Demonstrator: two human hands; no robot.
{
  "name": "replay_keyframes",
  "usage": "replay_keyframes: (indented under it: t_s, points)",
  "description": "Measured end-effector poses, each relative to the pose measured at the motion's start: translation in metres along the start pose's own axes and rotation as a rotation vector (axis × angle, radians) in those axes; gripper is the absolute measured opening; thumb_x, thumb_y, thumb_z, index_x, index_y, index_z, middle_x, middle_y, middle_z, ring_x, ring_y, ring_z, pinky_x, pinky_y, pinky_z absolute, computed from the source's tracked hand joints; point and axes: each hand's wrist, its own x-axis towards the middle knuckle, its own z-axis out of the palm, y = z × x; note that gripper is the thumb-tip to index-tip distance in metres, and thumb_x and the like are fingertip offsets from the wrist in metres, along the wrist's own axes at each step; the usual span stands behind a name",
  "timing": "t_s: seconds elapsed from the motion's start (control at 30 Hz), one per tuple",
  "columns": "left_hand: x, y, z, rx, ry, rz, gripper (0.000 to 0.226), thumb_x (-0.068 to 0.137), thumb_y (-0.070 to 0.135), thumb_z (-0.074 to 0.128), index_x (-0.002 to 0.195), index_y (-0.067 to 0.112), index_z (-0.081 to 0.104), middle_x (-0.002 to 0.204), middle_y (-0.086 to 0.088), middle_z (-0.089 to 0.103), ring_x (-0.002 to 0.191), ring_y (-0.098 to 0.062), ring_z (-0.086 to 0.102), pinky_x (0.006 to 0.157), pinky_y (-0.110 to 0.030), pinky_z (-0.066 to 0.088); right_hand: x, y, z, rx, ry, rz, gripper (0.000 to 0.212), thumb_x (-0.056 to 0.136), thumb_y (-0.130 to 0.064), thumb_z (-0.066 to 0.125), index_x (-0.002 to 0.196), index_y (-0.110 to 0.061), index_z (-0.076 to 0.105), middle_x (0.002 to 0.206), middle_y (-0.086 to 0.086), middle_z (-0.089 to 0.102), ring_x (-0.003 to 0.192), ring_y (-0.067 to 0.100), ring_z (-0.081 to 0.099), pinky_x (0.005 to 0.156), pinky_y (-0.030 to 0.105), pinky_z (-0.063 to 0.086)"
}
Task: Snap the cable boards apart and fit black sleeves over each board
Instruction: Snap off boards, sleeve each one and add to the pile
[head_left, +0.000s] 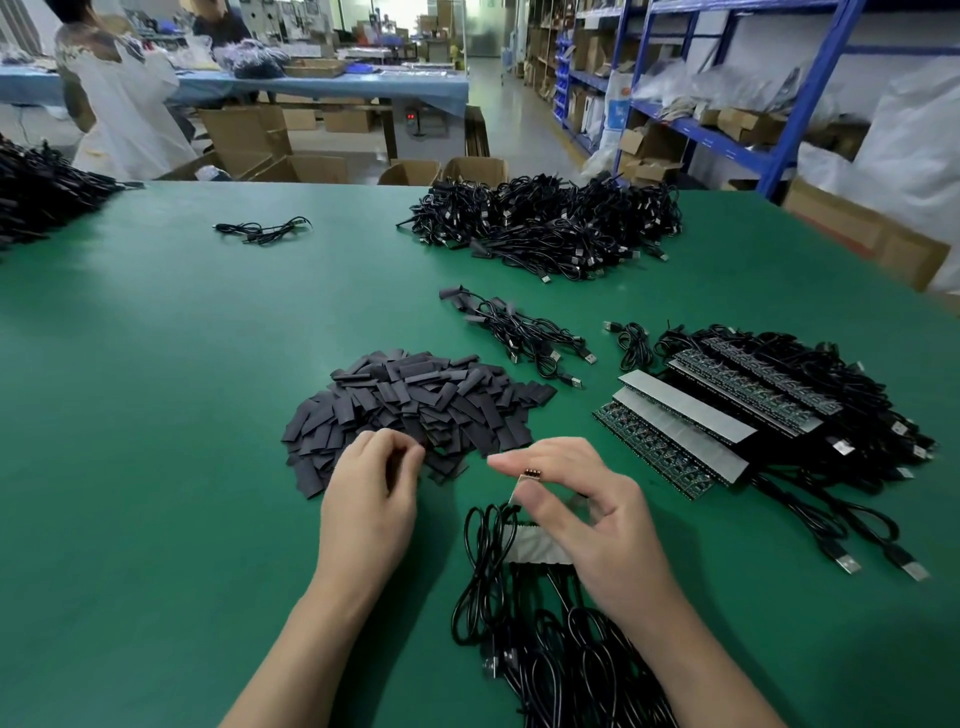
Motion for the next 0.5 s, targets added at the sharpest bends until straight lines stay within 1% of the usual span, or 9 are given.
replay_keyframes:
  t_s: [0.03,0.1,0.13,0.2,0.27,0.33,0.4,0.43,0.5]
  points:
    - [-0.001,0.000,0.001,0.044,-0.025,0.045,0.007,0.097,0.012,0.067,0.097,0.019,0.069,0.095,0.008,0.061,0.093,-0.016,0.057,0.079,-0.033,0.044,0.000,0.000,-0.001,-0.001,0.009,-0.035,0.021,0.095,-0.033,0.068,0.111,-0.027,0.080,0.115,-0.006,0.076,0.123,0.024,0.061,0.105,0.034,0.048]
    - [-0.002,0.001,0.003,0.147,-0.081,0.131,0.025,0.094,0.007,0.070,0.116,0.019,0.073,0.109,0.005,0.063,0.105,-0.021,0.055,0.089,-0.034,0.045,0.001,0.000,-0.003,-0.008,0.028,-0.073,0.018,0.097,-0.031,0.067,0.108,-0.025,0.080,0.116,-0.007,0.077,0.127,0.026,0.060,0.107,0.034,0.047]
    - [-0.002,0.001,0.003,0.193,-0.108,0.153,0.031,0.094,0.008,0.071,0.122,0.020,0.074,0.113,0.003,0.064,0.107,-0.024,0.054,0.091,-0.037,0.047,0.001,0.000,-0.005,-0.026,0.042,-0.084,0.018,0.097,-0.032,0.066,0.107,-0.026,0.080,0.115,-0.008,0.077,0.128,0.027,0.059,0.106,0.033,0.047]
    - [-0.003,0.002,0.003,0.270,-0.150,0.177,0.034,0.093,0.011,0.073,0.125,0.024,0.075,0.115,0.001,0.065,0.106,-0.027,0.054,0.091,-0.043,0.049,0.001,-0.002,-0.009,-0.061,0.080,-0.083,0.018,0.097,-0.033,0.065,0.105,-0.028,0.081,0.111,-0.006,0.077,0.126,0.026,0.060,0.103,0.033,0.049]
    - [-0.002,0.002,0.003,0.303,-0.151,0.189,0.030,0.094,0.016,0.073,0.123,0.025,0.076,0.114,0.002,0.066,0.104,-0.027,0.054,0.089,-0.044,0.050,-0.001,-0.005,-0.011,-0.020,0.115,-0.053,0.018,0.097,-0.033,0.064,0.102,-0.028,0.081,0.105,0.000,0.077,0.115,0.025,0.068,0.094,0.032,0.055]
    - [-0.001,0.002,0.004,0.304,-0.127,0.187,0.026,0.093,0.019,0.074,0.119,0.024,0.078,0.109,0.003,0.066,0.102,-0.026,0.055,0.086,-0.042,0.050,-0.001,-0.009,-0.010,0.120,0.128,0.004,0.018,0.098,-0.032,0.062,0.099,-0.025,0.079,0.092,0.005,0.079,0.091,0.022,0.076,0.079,0.028,0.060]
    - [0.000,0.001,0.004,0.328,-0.107,0.191,0.025,0.093,0.023,0.075,0.117,0.024,0.078,0.105,0.004,0.066,0.100,-0.025,0.056,0.083,-0.041,0.050,0.001,-0.013,-0.009,0.252,0.141,0.087,0.017,0.098,-0.031,0.063,0.096,-0.023,0.078,0.081,0.010,0.078,0.071,0.024,0.075,0.074,0.026,0.059]
    - [0.001,0.000,0.005,0.341,-0.103,0.192,0.025,0.093,0.025,0.075,0.117,0.023,0.078,0.104,0.004,0.066,0.099,-0.025,0.057,0.083,-0.040,0.050,0.003,-0.014,-0.010,0.325,0.137,0.147,0.017,0.097,-0.032,0.064,0.095,-0.021,0.078,0.079,0.012,0.077,0.067,0.025,0.073,0.072,0.027,0.059]
    - [0.002,-0.002,0.005,0.360,-0.097,0.192,0.027,0.092,0.027,0.076,0.118,0.023,0.077,0.104,0.003,0.067,0.098,-0.025,0.057,0.083,-0.041,0.050,0.005,-0.015,-0.013,0.470,0.095,0.292,0.020,0.093,-0.035,0.065,0.093,-0.021,0.079,0.080,0.015,0.076,0.064,0.023,0.072,0.067,0.029,0.059]
